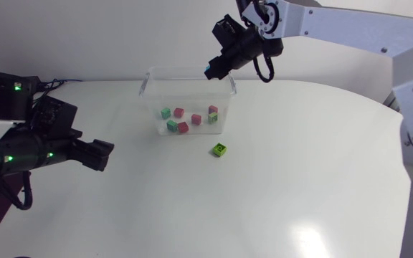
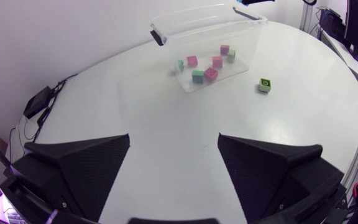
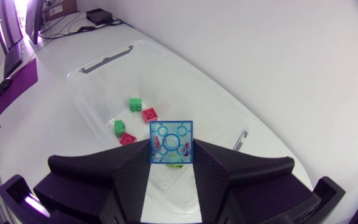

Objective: Place the duplo bricks in the container

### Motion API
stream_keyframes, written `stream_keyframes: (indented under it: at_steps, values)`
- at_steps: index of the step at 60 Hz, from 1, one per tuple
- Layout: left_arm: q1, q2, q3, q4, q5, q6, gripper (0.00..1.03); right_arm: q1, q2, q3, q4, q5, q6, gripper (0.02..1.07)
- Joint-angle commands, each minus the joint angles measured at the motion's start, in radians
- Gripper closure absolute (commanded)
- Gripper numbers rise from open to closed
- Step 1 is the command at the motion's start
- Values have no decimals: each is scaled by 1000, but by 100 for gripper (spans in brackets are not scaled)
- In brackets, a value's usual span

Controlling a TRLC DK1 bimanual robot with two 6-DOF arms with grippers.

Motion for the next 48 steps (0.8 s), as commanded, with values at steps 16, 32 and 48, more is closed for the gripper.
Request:
stream_keyframes:
  at_steps: [16, 32, 48]
  values:
    - [61, -84, -68, 31, -4, -1, 4, 6, 157, 151, -47, 43, 63, 7]
    - [61, -126, -77, 36, -4, -9, 4, -6, -22, -54, 45, 63, 98, 7]
    - [67, -161, -81, 30, -6, -11, 5, 4, -240, -406, 115, 60, 88, 7]
